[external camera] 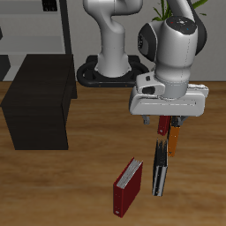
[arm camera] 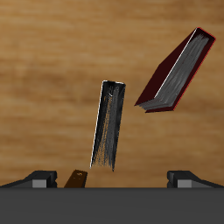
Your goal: Place the striped book flat on top of the shelf
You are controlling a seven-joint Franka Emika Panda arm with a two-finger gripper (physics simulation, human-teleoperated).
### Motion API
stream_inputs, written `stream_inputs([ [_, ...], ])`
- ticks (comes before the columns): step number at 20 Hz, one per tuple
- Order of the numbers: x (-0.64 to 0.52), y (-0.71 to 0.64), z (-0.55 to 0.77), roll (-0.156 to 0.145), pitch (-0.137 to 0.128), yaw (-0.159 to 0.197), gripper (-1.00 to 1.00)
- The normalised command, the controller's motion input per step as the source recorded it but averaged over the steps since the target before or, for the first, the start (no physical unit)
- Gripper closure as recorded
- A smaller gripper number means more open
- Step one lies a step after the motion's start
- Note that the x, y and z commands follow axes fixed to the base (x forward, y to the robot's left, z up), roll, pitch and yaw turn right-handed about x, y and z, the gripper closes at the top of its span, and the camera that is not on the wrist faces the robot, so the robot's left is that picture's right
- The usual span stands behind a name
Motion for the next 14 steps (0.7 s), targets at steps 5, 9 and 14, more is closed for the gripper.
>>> stream_inputs([
  [5, 0.07, 0.02, -0.24, 0.019, 0.003, 0.003, -1.0],
  [9, 0.1, 0.04, -0.23, 0.012, -0.005, -0.01, -1.0],
  [14, 0.06, -0.01, -0.21, 0.005, 0.003, 0.004, -1.0],
])
